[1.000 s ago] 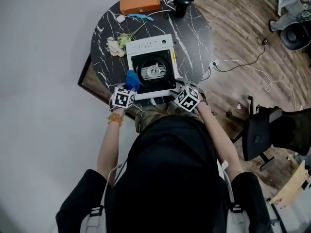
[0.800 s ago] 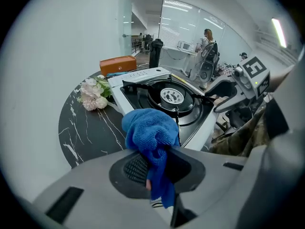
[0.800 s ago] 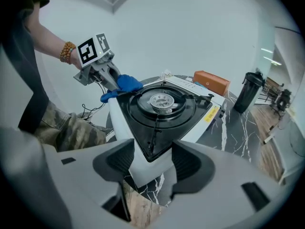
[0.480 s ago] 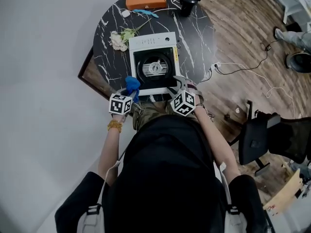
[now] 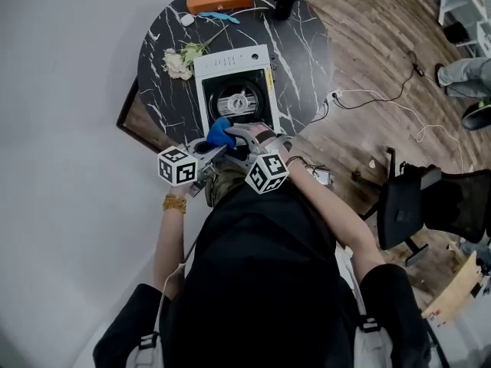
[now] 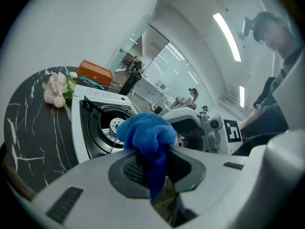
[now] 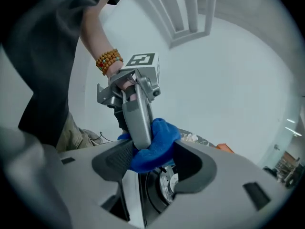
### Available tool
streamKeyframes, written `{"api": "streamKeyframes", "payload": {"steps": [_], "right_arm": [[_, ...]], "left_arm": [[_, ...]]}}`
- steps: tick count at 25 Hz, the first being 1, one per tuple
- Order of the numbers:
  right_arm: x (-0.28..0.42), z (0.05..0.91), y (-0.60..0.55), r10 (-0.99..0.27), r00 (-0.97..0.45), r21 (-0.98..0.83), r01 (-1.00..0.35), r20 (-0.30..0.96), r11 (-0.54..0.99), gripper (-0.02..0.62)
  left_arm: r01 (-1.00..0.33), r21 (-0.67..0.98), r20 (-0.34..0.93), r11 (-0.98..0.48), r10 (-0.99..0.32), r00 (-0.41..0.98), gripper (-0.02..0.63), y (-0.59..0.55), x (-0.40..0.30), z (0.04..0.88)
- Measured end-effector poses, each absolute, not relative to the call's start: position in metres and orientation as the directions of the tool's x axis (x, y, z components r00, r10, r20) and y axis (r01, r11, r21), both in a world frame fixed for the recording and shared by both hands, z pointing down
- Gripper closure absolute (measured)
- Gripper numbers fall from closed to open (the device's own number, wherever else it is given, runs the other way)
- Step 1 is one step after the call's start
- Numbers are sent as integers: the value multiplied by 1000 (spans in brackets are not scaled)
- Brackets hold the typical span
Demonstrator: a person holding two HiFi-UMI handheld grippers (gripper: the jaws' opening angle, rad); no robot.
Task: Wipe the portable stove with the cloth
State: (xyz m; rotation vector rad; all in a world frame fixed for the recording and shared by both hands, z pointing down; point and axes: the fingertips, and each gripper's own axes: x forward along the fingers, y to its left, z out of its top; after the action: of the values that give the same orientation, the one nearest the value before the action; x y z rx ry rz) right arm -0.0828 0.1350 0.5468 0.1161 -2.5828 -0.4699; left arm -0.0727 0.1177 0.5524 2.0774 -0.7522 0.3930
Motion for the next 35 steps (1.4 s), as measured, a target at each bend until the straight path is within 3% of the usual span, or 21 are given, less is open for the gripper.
{"api": "streamKeyframes", "payload": {"steps": [7, 11, 13, 14, 17, 22, 30, 35], "right_arm": [[-98, 547, 138, -170, -863, 374, 24, 476, 927, 387], [-92, 558, 136, -206, -844, 331, -35, 496, 943, 408], [-83, 567, 131, -236, -822, 299, -85, 518, 951, 455], [-79, 573, 128, -246, -808, 277, -107, 536, 955, 537], [-79, 598, 134, -222, -756, 252, -78, 616, 965, 537], [-100, 639, 135, -201, -662, 283, 17, 722, 959, 537], [-108, 637, 134, -237, -588, 355, 92, 773, 930, 538], [-88, 637, 127, -236, -538, 316, 60, 809, 947, 543]], "left_arm": [[-607, 735, 456, -301, -443, 772, 512, 108, -80, 562], [-680, 681, 522, -272, -470, 711, 422, 107, -91, 575], [-714, 649, 535, -261, -511, 673, 384, 105, -104, 576], [-729, 640, 534, -244, -540, 650, 380, 104, -113, 575], [-760, 621, 551, -192, -584, 597, 380, 102, -138, 578], [-798, 565, 608, -209, -548, 574, 380, 94, -141, 598], [-855, 505, 659, -122, -585, 473, 380, 67, -144, 615], [-875, 477, 707, -86, -554, 440, 380, 60, -154, 632]]}}
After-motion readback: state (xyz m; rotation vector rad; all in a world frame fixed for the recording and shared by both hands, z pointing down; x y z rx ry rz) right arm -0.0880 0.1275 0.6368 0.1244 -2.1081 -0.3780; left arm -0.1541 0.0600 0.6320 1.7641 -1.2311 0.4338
